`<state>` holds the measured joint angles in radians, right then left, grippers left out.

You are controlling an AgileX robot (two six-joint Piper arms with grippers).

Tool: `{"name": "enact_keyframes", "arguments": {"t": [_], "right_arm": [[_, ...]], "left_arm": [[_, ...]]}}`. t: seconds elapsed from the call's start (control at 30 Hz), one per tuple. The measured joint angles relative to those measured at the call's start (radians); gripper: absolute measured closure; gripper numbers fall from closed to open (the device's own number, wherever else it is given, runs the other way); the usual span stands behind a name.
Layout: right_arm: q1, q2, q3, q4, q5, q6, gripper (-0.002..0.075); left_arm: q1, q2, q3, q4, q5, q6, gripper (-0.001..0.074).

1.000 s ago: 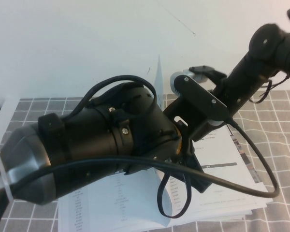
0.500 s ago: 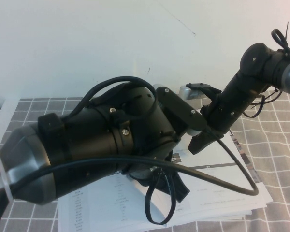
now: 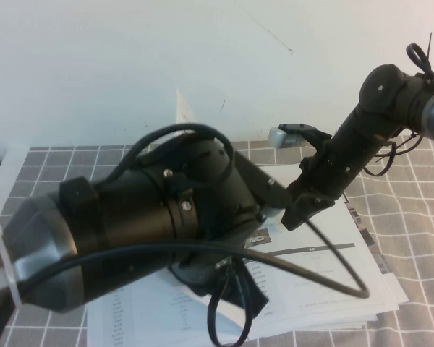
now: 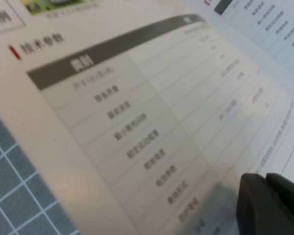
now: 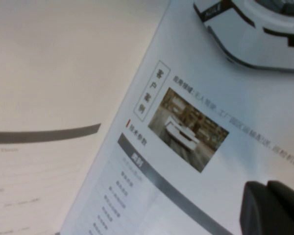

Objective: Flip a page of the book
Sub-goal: Open the closed book

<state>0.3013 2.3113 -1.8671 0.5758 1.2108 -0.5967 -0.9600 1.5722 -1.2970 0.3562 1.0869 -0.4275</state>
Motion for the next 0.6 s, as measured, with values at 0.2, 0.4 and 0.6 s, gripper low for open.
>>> {"name": "enact_keyframes", "arguments": {"t": [0.2,0.4,0.6], "right_arm": [[0.0,0.0,0.0,-0.002,-0.002,0.0,0.0727],[0.0,0.0,0.0,-0.004,-0.002,0.002,0.0727],[0.0,0.0,0.0,-0.011,-0.002,0.005,0.0727]], "left_arm": [[0.04,0.0,0.108,-0.035,-0.042,-0.008,0.0738],[0.077,0.0,0.175,-0.083,-0.155,-0.01,0.0738],[0.13,0.011,0.228,-0.092,-0.229,-0.01,0.0738]]}}
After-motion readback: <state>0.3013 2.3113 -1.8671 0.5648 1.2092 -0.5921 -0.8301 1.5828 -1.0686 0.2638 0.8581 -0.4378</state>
